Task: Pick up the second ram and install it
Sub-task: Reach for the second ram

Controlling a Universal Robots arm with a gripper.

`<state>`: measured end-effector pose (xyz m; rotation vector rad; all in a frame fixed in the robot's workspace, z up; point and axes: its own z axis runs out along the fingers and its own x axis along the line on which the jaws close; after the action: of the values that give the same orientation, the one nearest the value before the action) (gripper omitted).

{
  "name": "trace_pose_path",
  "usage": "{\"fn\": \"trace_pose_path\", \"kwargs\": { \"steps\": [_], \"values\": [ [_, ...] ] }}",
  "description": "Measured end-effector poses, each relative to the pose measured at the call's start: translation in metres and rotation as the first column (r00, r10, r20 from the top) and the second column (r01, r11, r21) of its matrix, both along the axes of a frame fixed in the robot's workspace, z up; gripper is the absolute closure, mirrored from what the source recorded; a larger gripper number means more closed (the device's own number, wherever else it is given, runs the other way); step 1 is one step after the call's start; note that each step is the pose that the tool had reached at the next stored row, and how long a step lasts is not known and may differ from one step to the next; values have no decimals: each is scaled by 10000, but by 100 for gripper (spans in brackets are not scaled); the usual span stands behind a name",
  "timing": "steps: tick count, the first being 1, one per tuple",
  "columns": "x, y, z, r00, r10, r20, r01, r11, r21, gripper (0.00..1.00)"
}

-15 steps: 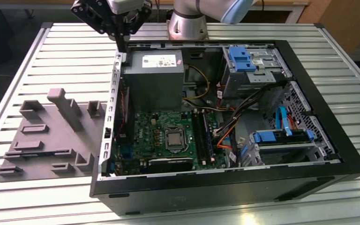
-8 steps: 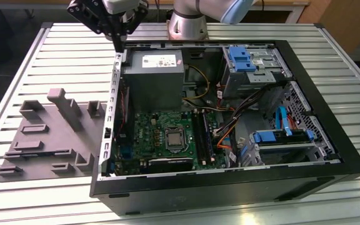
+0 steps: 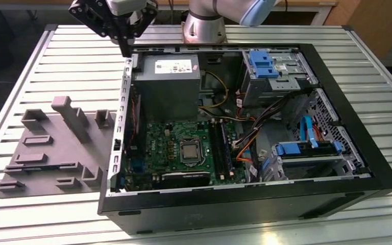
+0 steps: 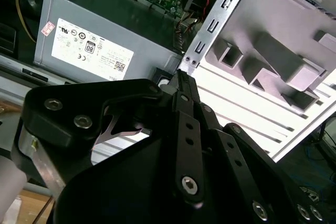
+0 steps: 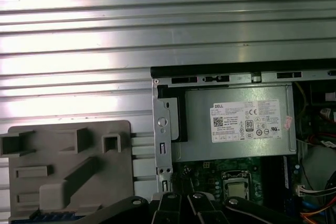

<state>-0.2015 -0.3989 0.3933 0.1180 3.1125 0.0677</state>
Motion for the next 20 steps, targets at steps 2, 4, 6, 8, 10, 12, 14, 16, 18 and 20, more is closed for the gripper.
{"fn": "trace_pose_path", "kwargs": {
  "steps": [2, 4, 6, 8, 10, 12, 14, 16, 18, 20],
  "values": [
    [-15, 0, 0, 10000, 1, -1, -1, 10000, -1, 89],
    [-28, 0, 0, 10000, 0, 0, 0, 10000, -1, 89],
    [-44, 0, 0, 10000, 0, 0, 0, 10000, 0, 89],
    [-60, 0, 0, 10000, 0, 1, 0, 10000, 0, 89],
    [-77, 0, 0, 10000, 0, 0, 0, 10000, -1, 89],
    [-92, 0, 0, 10000, 0, 0, 0, 10000, -1, 89],
    [-110, 0, 0, 10000, 0, 0, 0, 10000, 0, 89],
    [-128, 0, 0, 10000, 1, 1, -1, 10000, 0, 89],
    [-141, 0, 0, 10000, 1, 0, -1, 10000, 0, 89],
    [-155, 0, 0, 10000, 1, 0, -1, 10000, 0, 89]
  ]
}}
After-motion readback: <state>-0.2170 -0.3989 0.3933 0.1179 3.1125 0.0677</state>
